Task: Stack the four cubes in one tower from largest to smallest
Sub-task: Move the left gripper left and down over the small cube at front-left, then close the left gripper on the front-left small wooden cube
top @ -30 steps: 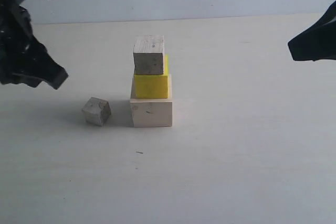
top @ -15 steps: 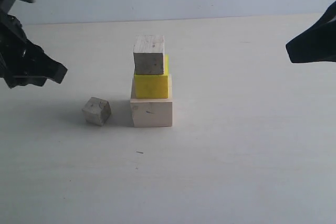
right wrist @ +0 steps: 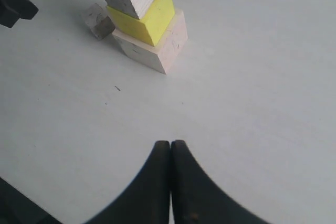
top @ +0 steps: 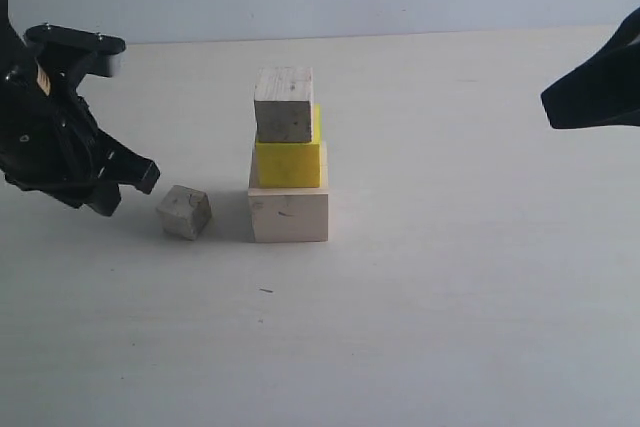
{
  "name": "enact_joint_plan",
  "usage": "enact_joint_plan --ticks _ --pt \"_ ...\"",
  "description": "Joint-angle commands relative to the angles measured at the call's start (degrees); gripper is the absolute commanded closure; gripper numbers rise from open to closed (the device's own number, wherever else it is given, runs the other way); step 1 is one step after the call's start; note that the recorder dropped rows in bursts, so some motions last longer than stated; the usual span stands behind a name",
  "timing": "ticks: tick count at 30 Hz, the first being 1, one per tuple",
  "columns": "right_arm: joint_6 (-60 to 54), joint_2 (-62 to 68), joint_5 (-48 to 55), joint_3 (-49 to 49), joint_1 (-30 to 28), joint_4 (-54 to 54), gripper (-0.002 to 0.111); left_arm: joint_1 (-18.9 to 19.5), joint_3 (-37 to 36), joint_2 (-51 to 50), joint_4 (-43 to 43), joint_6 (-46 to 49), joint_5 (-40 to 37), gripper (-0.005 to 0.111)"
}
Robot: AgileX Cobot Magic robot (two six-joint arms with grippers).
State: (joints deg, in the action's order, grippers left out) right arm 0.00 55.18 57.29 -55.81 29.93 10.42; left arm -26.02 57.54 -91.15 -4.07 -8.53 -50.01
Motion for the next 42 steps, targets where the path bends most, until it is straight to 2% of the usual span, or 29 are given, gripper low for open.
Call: enact_joint_plan --ticks 1,4,7,9,13,18,42 --pt "0.44 -0.48 -0.11 0.15 0.02 0.07 0.108 3.77 3.35 -3.07 11.04 13.21 3.68 0.073" --pt "0.44 -0.48 -0.11 0.15 0.02 0.60 0.108 4.14 4.07 -3.53 15.40 18.89 8.21 0.064" --pt "0.44 -0.48 -0.11 0.15 0.02 1.36 0.108 4.14 4.07 -4.78 18.73 22.07 9.04 0.048" --pt "0.44 -0.48 -0.11 0.15 0.02 1.36 0.108 4.14 4.07 -6.19 18.73 22.62 9.15 0.045" --pt "0.44 -0.48 -0.11 0.15 0.02 1.48 0.108 4.14 4.07 -9.09 18.91 24.33 9.89 0.045" --pt "0.44 -0.48 -0.11 0.15 0.02 1.48 0.108 4.14 4.07 -11.69 23.82 30.45 11.66 0.045" --pt "0.44 -0.48 -0.21 0.15 0.02 1.50 0.108 4.14 4.07 -16.52 24.18 30.58 16.07 0.045"
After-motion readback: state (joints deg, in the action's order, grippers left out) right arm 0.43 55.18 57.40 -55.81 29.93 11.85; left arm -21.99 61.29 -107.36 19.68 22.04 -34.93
